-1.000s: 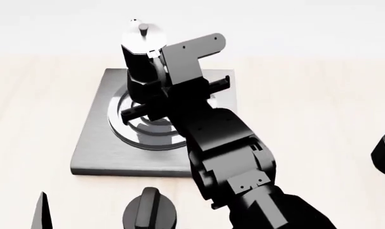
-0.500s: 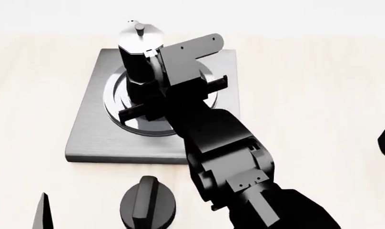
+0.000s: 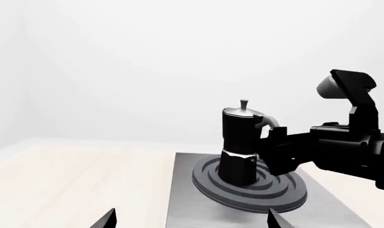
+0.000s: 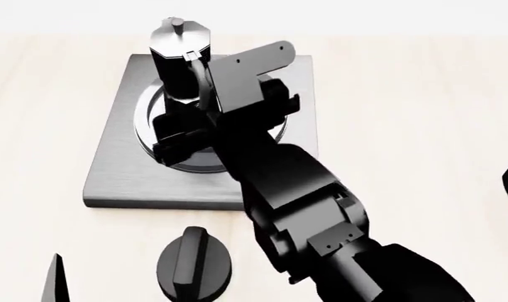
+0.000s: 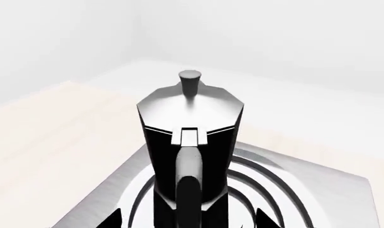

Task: Put both moka pots on the stove.

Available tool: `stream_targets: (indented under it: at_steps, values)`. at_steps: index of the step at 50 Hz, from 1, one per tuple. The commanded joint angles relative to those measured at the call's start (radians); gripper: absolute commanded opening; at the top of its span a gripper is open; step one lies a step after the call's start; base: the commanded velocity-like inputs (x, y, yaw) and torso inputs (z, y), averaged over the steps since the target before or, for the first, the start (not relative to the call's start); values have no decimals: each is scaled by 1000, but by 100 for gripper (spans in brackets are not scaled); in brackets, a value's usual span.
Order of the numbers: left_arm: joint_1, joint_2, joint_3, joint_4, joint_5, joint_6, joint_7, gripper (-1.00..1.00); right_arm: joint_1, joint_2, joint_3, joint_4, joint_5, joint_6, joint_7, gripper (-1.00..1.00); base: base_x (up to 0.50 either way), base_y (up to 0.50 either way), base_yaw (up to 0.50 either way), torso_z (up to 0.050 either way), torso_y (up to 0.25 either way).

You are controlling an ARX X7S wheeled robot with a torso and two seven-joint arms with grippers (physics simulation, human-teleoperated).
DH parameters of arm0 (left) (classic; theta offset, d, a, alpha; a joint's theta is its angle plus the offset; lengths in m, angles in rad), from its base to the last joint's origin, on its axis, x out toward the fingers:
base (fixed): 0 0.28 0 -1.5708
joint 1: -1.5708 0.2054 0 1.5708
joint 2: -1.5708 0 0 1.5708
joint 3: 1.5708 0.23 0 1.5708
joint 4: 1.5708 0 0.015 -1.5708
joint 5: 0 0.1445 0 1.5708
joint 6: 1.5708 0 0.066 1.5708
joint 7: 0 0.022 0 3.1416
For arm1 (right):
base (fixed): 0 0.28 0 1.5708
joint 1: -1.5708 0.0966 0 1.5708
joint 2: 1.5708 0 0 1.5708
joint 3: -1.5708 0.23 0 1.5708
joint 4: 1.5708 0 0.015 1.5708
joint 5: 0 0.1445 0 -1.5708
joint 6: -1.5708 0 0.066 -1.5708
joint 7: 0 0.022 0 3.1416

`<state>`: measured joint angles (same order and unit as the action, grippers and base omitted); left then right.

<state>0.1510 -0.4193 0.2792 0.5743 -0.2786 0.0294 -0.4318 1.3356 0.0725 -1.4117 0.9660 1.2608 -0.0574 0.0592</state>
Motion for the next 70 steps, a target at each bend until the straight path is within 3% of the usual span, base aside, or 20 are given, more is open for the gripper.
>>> stream_targets:
  at_steps: [1, 12, 22, 35, 49, 52, 59, 70]
  values:
    - [1, -1, 3, 0, 1, 6, -1, 100, -4, 207, -41, -430, 4, -32, 213, 100, 0, 0, 0, 0, 0]
    - [2, -2, 8, 3, 4, 5, -5, 100, 6, 508, -40, -996, -71, -56, 483, 100, 0, 0, 0, 0, 0]
    - [2, -4, 16, 10, 11, 0, -9, 100, -8, 644, -32, -1210, -159, -91, 610, 100, 0, 0, 0, 0, 0]
    - [1, -6, 18, 13, 11, 0, -13, 100, -3, 797, -4, -1350, -263, -96, 775, 100, 0, 0, 0, 0, 0]
    - [1, -9, 18, 5, 10, 9, -14, 100, -18, 971, -32, -1380, -299, -34, 807, 100, 0, 0, 0, 0, 0]
    - [1, -8, 20, 5, 12, 9, -15, 100, -34, 1025, -18, -1393, -318, -51, 888, 100, 0, 0, 0, 0, 0]
    - [2, -10, 23, 8, 14, 8, -17, 100, -46, 1134, -60, -1434, -378, 16, 864, 100, 0, 0, 0, 0, 0]
    - [3, -13, 23, 15, 12, 6, -22, 100, -124, 1289, -69, -1397, -291, -109, 853, 100, 0, 0, 0, 0, 0]
